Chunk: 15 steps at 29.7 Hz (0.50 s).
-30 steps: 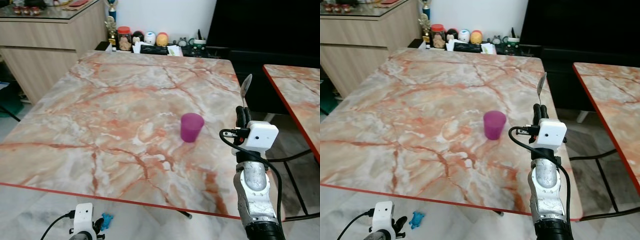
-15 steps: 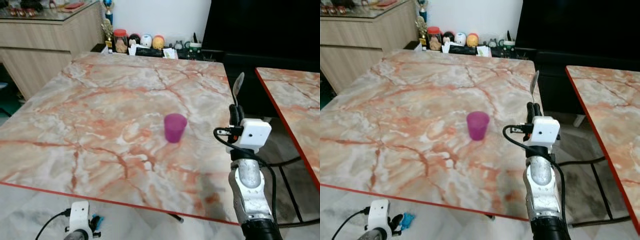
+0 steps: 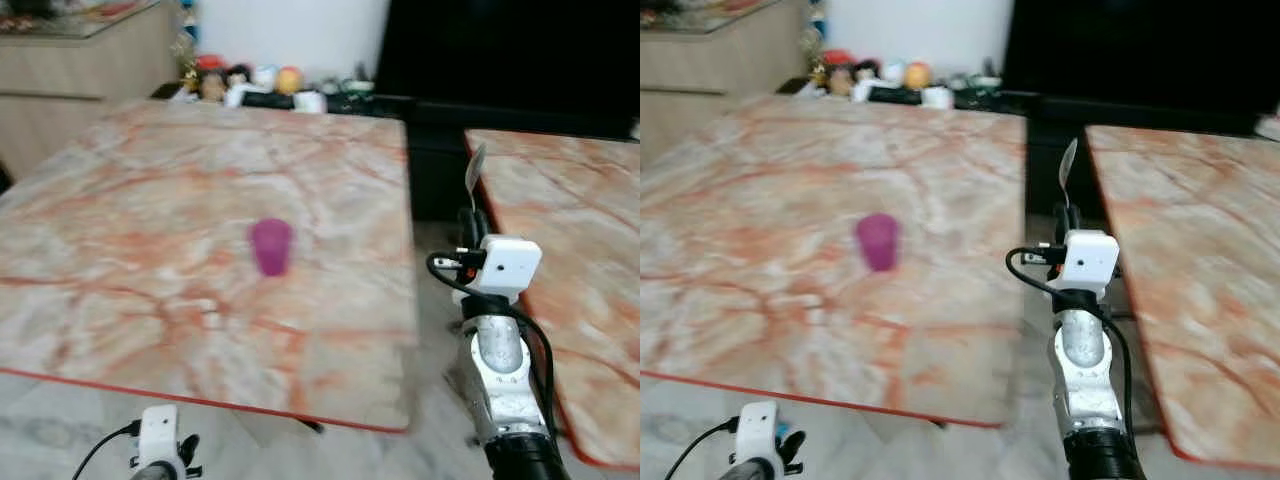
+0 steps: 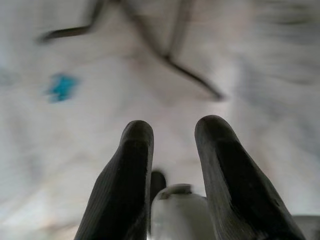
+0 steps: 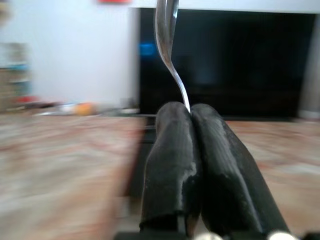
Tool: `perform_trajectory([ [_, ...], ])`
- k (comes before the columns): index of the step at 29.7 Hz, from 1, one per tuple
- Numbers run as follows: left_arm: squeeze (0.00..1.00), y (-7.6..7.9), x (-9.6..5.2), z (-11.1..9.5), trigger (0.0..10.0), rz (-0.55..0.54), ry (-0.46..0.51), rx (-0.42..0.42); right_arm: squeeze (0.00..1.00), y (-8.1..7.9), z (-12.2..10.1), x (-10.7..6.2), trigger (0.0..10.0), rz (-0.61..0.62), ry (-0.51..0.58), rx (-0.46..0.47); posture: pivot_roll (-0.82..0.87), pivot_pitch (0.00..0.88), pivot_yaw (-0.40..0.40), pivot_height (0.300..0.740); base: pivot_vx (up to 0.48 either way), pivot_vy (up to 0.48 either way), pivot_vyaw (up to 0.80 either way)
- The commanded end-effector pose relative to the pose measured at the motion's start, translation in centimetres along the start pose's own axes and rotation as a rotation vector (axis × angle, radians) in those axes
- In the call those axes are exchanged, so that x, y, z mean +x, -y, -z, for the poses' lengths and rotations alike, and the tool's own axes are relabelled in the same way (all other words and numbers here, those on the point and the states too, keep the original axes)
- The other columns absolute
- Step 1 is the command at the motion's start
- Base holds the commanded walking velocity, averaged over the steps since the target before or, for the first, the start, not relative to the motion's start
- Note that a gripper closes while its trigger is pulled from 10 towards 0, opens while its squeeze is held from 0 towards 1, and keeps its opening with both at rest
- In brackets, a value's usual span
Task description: Setting the table
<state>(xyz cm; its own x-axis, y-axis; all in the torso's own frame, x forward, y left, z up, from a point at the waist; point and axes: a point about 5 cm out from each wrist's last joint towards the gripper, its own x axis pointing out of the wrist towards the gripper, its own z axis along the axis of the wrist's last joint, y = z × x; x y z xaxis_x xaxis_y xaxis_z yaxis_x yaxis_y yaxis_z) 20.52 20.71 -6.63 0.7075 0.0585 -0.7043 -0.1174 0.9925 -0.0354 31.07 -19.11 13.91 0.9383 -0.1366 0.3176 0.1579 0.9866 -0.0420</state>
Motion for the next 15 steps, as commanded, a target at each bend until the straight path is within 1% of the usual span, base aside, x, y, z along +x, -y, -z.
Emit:
perform_trajectory([
  [1,0.0,-1.1,-0.19,0.1,10.0,-0.025,-0.005,0.011,0.0,-0.67,-0.37,0.19,10.0,-0.017,0.016,0.015,0.11,0.0,-0.041,0.74,0.0,-0.36,0.0],
  [15,0.0,-1.08,-0.22,0.27,10.0,-0.021,-0.012,0.016,0.0,-0.79,-0.31,0.26,10.0,-0.031,0.01,-0.014,0.1,0.0,-0.04,0.74,0.0,-0.352,0.0],
])
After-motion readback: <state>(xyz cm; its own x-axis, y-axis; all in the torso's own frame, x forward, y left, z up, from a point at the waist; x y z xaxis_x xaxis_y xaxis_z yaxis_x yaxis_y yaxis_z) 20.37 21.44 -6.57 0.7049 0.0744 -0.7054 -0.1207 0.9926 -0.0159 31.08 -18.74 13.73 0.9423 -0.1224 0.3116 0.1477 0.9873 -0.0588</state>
